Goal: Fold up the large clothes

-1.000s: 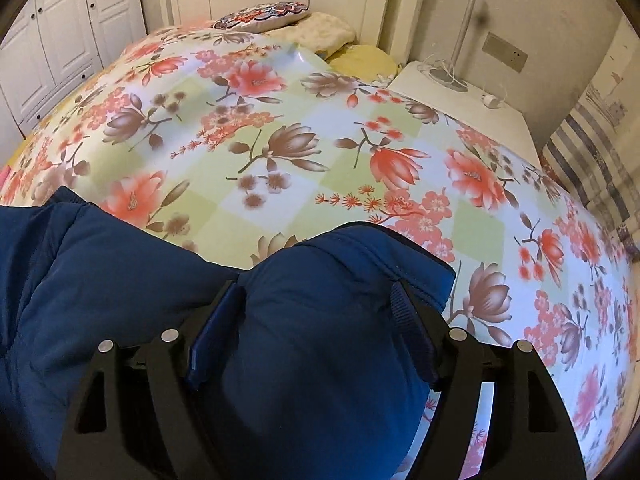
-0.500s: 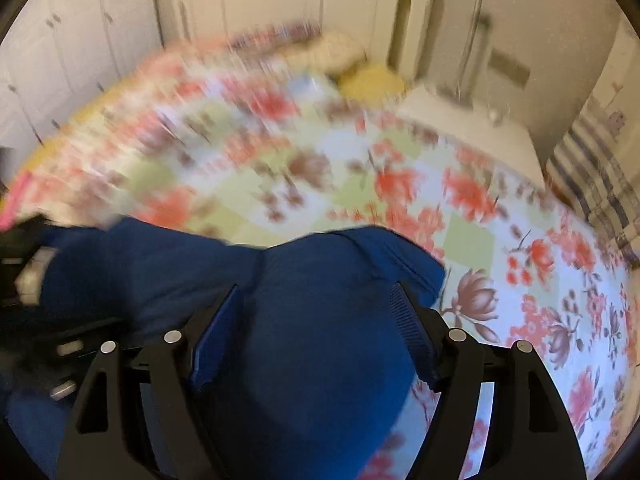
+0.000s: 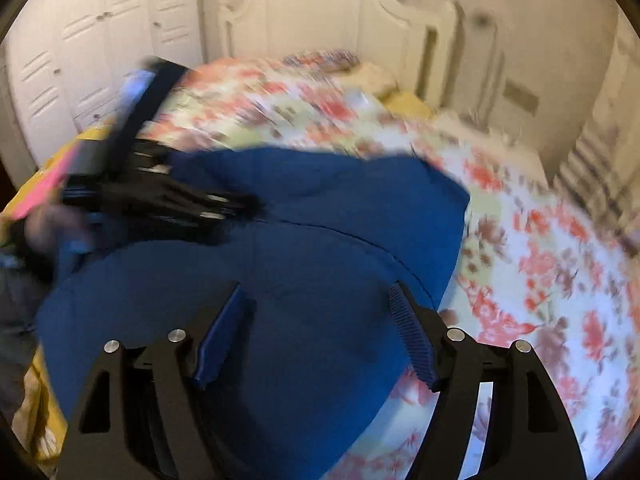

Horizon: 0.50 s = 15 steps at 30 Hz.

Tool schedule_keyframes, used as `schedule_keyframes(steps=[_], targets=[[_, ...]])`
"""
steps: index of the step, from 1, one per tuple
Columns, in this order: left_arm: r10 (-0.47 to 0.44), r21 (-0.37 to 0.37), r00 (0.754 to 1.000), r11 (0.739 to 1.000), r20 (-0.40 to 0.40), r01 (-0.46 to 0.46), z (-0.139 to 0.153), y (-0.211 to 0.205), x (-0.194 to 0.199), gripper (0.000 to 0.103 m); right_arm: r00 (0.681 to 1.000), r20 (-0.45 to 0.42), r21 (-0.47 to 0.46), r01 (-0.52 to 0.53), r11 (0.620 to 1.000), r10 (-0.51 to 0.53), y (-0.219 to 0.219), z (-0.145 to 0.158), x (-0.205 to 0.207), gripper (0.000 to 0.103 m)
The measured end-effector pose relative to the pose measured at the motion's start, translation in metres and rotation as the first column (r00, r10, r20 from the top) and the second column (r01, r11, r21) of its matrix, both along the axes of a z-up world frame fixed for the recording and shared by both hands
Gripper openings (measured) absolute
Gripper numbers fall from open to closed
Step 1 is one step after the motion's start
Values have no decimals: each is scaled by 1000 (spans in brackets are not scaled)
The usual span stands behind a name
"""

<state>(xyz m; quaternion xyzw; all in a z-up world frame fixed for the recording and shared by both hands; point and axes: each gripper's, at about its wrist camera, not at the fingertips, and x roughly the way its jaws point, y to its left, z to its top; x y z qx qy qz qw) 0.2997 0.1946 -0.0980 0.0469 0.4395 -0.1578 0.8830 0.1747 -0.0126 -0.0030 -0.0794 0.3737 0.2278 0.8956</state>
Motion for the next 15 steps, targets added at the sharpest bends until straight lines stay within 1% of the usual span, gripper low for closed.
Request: schedule_keyframes(steps=[2,4,6,7,8,10,11,12,13,15], targets=[[1,-3,1000,1000,5,-1,0,0,-1,101,999,31,16,-15,1000,15,0,2,-23,68],[1,-12,1000,1000,8,-1,1,0,-2,101,1000,16,26,-19,999,19,2,-19,-38,69],[-1,-18,1000,1000,9,1,1,1,-3,101,998,58,32,-14,999,12,3,-35,-43,69],[2,-10,1000,1000,13,-1,1,0,-3,101,998,53,31,-16,999,14,4,-36,-41,69],[3,5,1000,1000,19,-4,2,-1,-3,101,999,46,26,-17,1000,15,4,-35,-40,69],[6,61,999,998,34,-8,9,-6,-6,101,999,41,-6,-25,1000,25,7,-32,-38,69],[24,99,999,995,47,-28,15,-6,-10,101,999,42,-8,-25,1000,25,7,-32,-39,69],[59,151,994,986,91,-73,25,-6,-18,101,999,41,0,-20,1000,20,6,-33,-39,70],[77,180,988,978,133,-100,34,-6,-27,101,999,43,9,-19,1000,19,4,-35,-43,70],[94,201,976,971,194,-133,50,-6,-50,100,999,47,21,-17,1000,16,1,-36,-44,70]])
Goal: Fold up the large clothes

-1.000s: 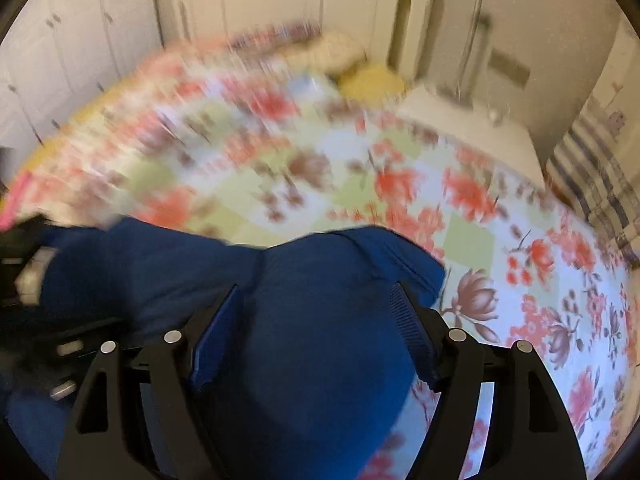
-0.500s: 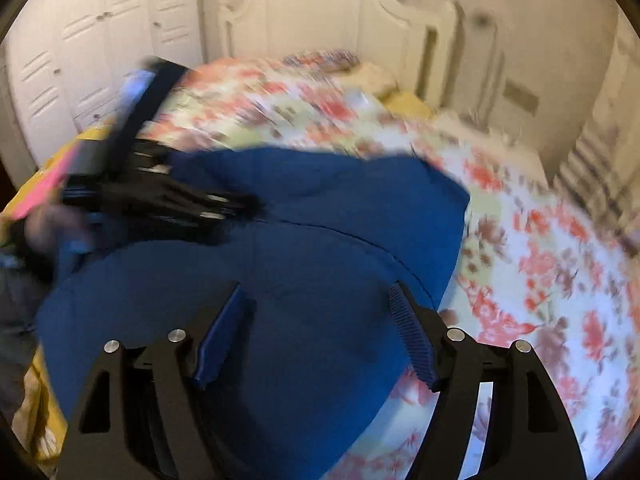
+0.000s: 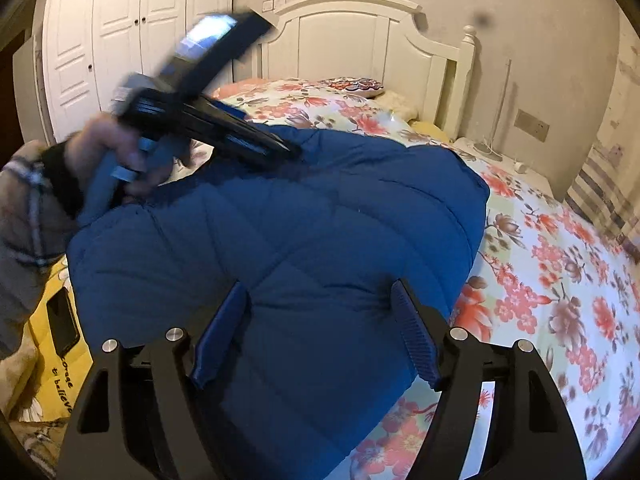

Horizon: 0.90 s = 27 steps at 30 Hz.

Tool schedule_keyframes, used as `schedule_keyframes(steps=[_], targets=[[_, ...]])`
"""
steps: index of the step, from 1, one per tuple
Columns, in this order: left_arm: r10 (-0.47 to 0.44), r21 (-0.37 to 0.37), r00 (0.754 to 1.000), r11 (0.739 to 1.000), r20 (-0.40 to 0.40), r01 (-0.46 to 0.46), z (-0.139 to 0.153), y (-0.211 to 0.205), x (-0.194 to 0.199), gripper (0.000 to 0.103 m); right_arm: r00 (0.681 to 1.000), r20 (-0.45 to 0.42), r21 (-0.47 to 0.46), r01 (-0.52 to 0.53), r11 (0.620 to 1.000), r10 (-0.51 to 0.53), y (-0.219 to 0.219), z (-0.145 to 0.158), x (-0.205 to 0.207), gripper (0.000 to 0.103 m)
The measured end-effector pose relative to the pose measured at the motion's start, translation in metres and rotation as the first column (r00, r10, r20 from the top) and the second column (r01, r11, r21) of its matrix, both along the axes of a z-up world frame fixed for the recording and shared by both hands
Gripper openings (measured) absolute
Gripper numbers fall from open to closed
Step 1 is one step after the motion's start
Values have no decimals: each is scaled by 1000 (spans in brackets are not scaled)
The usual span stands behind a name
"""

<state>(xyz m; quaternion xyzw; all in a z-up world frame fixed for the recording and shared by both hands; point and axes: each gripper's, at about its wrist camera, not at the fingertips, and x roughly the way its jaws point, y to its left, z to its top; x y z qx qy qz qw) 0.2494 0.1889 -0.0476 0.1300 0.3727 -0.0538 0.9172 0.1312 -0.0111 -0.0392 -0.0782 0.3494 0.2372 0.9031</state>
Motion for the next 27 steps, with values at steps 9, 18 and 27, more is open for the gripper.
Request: schedule_keyframes(steps=[9,18,27], targets=[[48,-43,998,998,40,-46,-28,16,-84,101,1000,5,-33,14,999,-14,8,8,-5,70],[39,-187,999,982,1,-38,-37,36,-78,101,992,86,-148,-77,986,90,61,8,-50,72],[31,-380,995,923,-94,-65,-43,70,-88,101,996,-40,157,-75,985,83,-4,31,-32,96]])
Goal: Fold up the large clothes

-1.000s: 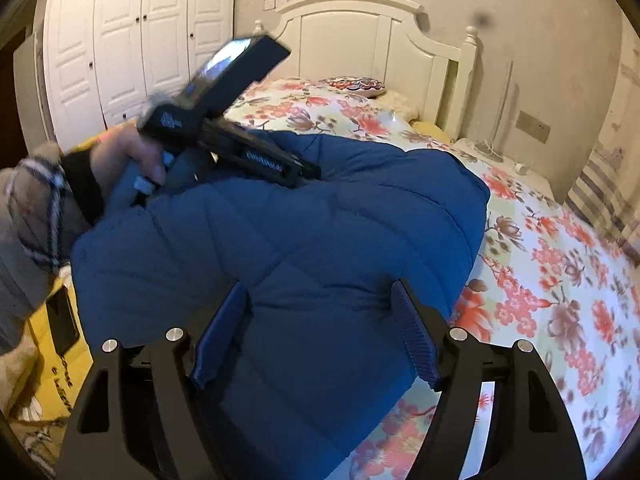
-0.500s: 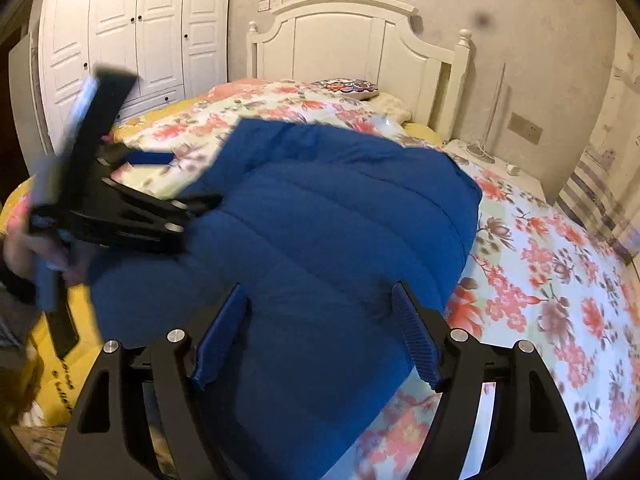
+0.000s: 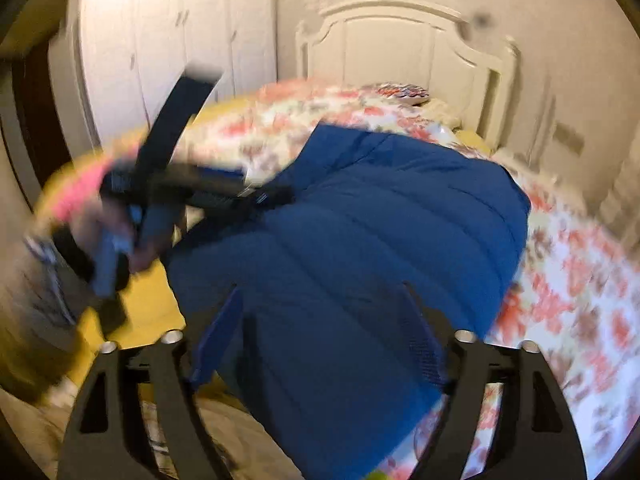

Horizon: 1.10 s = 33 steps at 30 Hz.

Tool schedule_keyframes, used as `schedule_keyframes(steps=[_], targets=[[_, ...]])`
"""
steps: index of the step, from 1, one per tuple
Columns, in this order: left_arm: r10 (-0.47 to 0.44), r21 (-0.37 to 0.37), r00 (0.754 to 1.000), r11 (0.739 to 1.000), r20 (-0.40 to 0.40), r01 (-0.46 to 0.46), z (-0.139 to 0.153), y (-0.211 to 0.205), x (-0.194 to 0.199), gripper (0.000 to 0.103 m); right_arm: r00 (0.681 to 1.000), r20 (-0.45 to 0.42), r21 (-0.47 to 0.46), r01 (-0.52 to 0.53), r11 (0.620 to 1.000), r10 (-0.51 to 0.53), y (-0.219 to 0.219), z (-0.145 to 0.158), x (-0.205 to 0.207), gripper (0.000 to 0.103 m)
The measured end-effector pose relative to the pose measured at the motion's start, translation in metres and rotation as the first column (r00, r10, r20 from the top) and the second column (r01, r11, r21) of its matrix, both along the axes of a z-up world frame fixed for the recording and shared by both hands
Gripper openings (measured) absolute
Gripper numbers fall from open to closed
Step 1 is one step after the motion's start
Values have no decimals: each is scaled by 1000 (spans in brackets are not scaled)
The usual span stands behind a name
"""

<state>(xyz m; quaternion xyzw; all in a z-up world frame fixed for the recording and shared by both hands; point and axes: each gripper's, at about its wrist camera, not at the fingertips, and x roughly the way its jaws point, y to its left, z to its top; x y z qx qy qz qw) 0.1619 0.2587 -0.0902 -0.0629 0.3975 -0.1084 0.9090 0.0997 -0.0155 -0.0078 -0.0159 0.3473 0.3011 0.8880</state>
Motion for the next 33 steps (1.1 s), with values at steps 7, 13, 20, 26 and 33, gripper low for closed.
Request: schedule_keyframes(steps=[7,13,20,26,33], targets=[[1,-69,997,998,-76,-6,-11,4,0,101,911,-407,293,198,935,-66,-75,-63,38,96],[10,-244,993,969,-119,-39,-33,16,-13,101,882,-471,388,185,903,22,-67,-80,43,96],[17,-234,995,971,-97,-39,-34,13,-19,101,894,-448,327,151,933,12,-44,-74,50,99],[-10,-289,995,957,-103,-20,-44,10,-8,101,907,-422,337,148,930,9,-45,-84,58,99],[-58,-293,995,956,-85,30,-35,3,-9,55,953,-302,274,111,955,-24,-34,-72,42,82]])
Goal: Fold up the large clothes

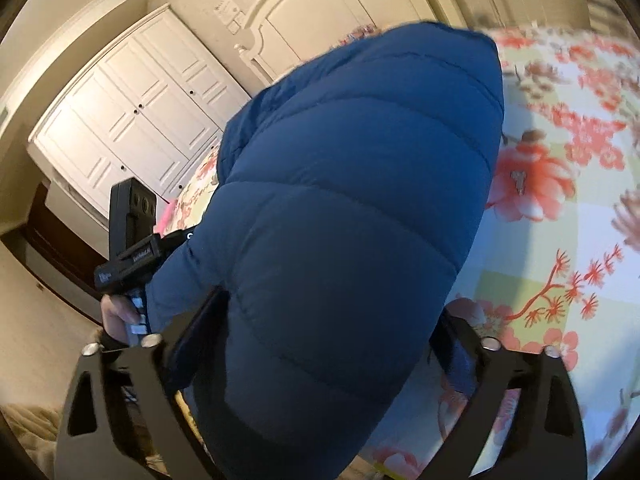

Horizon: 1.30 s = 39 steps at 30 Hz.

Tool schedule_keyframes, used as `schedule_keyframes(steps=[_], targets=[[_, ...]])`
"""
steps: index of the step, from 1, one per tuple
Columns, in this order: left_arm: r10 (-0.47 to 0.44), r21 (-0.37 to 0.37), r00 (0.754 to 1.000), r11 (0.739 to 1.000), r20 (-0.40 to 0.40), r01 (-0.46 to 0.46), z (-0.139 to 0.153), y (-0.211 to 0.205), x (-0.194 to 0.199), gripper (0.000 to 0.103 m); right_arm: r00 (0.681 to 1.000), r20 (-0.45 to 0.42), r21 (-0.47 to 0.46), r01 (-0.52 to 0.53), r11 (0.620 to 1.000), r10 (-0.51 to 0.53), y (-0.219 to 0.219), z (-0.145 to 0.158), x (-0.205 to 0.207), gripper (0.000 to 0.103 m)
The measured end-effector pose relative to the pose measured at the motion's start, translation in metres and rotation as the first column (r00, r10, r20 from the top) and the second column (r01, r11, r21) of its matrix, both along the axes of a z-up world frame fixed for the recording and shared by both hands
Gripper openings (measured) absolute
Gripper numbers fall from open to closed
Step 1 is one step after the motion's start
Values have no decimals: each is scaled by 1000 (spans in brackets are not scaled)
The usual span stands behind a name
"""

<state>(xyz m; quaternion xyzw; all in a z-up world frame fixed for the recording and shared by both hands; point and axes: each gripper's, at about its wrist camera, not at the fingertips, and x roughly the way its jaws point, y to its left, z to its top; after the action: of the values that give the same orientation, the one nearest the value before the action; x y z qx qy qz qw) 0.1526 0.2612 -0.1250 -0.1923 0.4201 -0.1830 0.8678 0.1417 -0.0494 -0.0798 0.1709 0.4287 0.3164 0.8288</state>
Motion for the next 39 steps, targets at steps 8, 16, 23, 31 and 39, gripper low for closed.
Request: schedule_keyframes(steps=[8,16,23,31,39], targets=[[9,-20,997,1000,73,-8,36,-42,-8,37,977,211,-79,37,996,-20,-14,34,-15,67],[-55,-26,984,998,167,60,89,-143,91,37,951,278,-78,165,983,-137,-116,60,46,66],[-76,0,997,997,31,76,32,-234,206,48,968,62,-151,249,957,-242,-201,4,133,67],[-48,186,990,982,130,23,36,-256,190,67,886,163,-259,463,848,-435,-206,37,116,86],[8,280,985,958,172,-57,43,-239,174,89,869,413,-579,481,659,-272,-116,24,104,94]])
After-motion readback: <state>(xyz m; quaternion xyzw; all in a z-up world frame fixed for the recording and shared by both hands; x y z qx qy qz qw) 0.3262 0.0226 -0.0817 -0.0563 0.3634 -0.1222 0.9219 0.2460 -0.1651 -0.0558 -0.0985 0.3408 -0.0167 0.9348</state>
